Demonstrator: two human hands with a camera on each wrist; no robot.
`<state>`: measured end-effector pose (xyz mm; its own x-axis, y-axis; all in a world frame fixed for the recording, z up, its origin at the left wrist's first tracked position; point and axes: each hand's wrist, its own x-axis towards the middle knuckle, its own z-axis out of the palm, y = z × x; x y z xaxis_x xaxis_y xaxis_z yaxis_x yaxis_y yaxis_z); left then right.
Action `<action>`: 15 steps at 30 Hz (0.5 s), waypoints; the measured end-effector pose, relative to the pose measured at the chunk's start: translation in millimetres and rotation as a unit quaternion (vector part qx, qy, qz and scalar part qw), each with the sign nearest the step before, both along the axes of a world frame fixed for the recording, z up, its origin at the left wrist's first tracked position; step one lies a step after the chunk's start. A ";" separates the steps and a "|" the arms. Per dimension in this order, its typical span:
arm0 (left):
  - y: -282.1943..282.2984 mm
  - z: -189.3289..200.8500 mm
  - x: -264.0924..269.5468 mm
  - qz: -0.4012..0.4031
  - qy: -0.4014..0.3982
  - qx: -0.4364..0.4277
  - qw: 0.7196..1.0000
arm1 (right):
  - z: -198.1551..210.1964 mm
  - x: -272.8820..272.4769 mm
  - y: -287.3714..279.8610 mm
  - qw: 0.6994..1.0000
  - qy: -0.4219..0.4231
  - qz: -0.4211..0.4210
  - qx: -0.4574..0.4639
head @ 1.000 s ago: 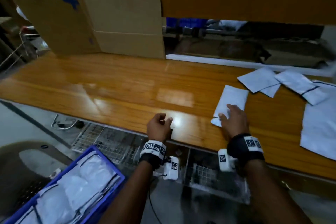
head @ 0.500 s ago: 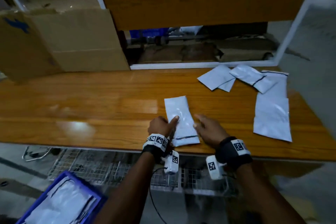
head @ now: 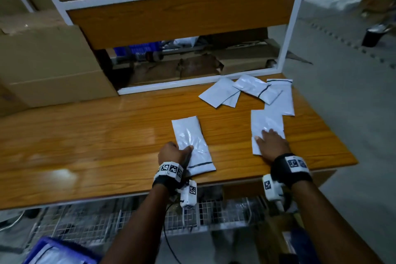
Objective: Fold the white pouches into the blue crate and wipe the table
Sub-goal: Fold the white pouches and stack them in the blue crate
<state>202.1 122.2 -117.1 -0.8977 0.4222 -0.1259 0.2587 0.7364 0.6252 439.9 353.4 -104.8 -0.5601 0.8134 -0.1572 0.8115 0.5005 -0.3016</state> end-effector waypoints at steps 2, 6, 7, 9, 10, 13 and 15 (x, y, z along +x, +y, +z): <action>-3.8 0.5 -1.6 0.001 -0.004 -0.001 1.000 | -1.4 -15.7 -30.7 0.998 0.003 0.057 0.018; -26.1 -0.3 -13.1 0.042 -0.020 0.019 0.999 | -6.0 -55.8 -83.5 0.988 0.071 0.138 -0.020; -34.4 -0.9 -17.6 0.053 -0.023 0.023 0.998 | -6.6 -64.3 -90.7 0.984 0.087 0.151 -0.032; -52.8 -0.4 -26.0 0.067 -0.021 0.023 0.997 | -3.6 -77.1 -99.1 0.982 0.147 0.104 -0.048; -62.7 -0.7 -29.5 0.077 -0.020 0.023 0.997 | -1.4 -81.4 -99.8 0.984 0.166 0.058 -0.024; -92.0 -1.6 -37.3 0.110 -0.012 0.040 0.993 | 5.1 -89.1 -99.2 0.995 0.092 -0.045 -0.008; -110.6 -4.1 -41.2 0.127 -0.005 0.046 0.991 | 3.8 -98.8 -103.3 0.996 0.050 -0.048 -0.063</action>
<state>160.9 11.6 -121.3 -0.9755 0.1923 -0.1070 0.0651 0.7166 0.6944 341.1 250.2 -100.9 -0.4982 0.8417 -0.2082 0.8167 0.3749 -0.4387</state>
